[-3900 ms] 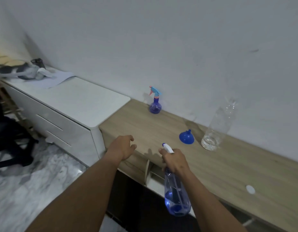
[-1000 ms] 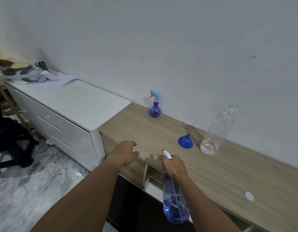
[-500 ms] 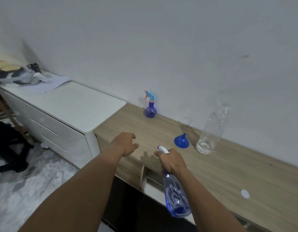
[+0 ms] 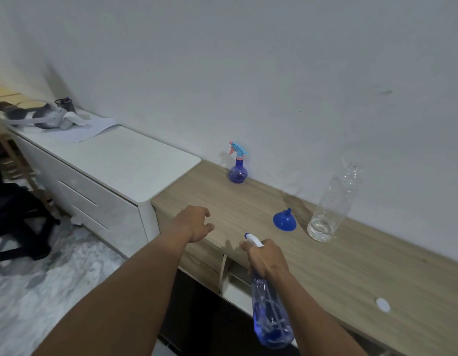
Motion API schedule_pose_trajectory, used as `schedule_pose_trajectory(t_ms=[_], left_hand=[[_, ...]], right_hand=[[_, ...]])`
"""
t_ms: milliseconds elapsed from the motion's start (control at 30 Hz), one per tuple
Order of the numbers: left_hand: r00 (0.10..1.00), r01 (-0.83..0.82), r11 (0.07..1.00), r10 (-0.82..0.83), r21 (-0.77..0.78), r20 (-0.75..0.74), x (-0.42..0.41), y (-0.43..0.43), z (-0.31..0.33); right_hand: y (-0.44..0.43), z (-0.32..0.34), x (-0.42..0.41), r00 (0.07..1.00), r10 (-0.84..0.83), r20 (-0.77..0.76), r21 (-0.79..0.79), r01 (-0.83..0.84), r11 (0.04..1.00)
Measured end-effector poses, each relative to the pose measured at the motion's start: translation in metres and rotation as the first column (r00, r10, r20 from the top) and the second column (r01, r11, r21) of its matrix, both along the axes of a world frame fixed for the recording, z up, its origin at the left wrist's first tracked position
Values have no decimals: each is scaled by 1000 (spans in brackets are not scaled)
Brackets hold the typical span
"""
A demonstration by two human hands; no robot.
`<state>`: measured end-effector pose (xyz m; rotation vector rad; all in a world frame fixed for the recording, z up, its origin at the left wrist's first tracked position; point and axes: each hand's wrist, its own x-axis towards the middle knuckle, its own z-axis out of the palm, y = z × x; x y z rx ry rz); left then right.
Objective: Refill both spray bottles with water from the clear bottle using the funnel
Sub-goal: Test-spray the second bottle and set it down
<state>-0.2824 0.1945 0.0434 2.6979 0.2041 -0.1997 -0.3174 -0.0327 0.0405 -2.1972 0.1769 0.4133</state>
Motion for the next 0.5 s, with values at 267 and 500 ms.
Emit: schedule_pose_trajectory(t_ms=[267, 500], left_hand=[[1000, -7, 1000, 7, -13, -4, -6, 0, -3], [1000, 1, 1000, -2, -14, -10, -8, -1, -2]], right_hand=[[-1, -11, -3, 999, -46, 0, 72, 46, 996], [-1, -15, 0, 999, -49, 2, 116, 48, 992]])
